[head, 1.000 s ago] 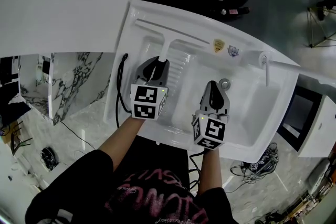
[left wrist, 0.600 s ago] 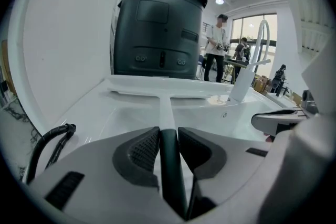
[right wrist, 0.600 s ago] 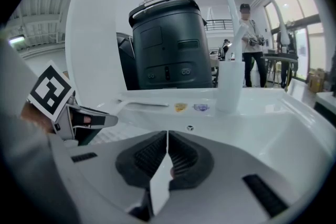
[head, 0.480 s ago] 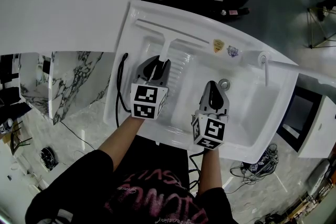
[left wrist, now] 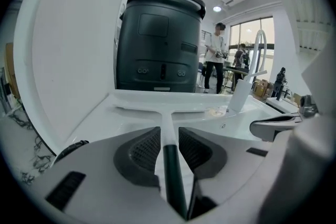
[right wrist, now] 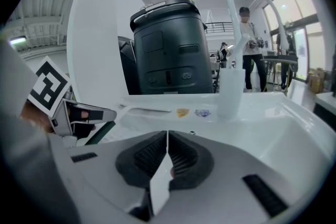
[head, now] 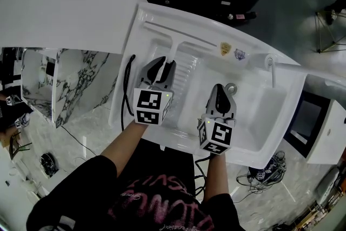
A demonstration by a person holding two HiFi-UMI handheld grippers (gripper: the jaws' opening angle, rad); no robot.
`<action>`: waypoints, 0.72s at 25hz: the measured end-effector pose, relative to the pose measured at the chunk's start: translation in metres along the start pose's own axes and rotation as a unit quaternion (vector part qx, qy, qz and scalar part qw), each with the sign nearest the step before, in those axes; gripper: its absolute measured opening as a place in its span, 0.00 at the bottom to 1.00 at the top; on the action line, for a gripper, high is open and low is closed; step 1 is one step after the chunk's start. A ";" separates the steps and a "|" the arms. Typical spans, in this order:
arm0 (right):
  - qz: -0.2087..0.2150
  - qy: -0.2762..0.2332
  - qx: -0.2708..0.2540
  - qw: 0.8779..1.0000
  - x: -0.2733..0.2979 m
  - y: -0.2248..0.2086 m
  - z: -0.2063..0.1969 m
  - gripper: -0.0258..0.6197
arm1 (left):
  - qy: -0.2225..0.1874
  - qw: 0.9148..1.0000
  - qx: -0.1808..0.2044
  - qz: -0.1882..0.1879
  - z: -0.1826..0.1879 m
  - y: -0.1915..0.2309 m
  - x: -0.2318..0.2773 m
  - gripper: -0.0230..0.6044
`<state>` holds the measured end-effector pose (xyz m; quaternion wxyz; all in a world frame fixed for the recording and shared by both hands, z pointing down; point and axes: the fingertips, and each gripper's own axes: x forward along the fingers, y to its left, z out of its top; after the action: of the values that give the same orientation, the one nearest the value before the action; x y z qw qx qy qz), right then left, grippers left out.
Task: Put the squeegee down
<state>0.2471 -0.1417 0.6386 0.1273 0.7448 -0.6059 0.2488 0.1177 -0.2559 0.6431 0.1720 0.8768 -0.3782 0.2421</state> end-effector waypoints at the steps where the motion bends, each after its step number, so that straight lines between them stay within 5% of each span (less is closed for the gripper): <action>1: 0.001 -0.002 -0.001 1.000 -0.001 0.002 0.002 0.08 | -0.003 1.000 0.000 0.001 0.002 0.001 -0.002 0.20; 18: 0.012 -0.055 -0.021 0.998 -0.039 0.041 0.045 0.08 | -0.065 0.997 0.017 0.023 0.041 0.016 -0.072 0.13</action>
<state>0.2115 -0.1401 0.5758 0.1062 0.7471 -0.6262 0.1960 0.0747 -0.2445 0.5715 0.1262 0.8846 -0.4043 0.1952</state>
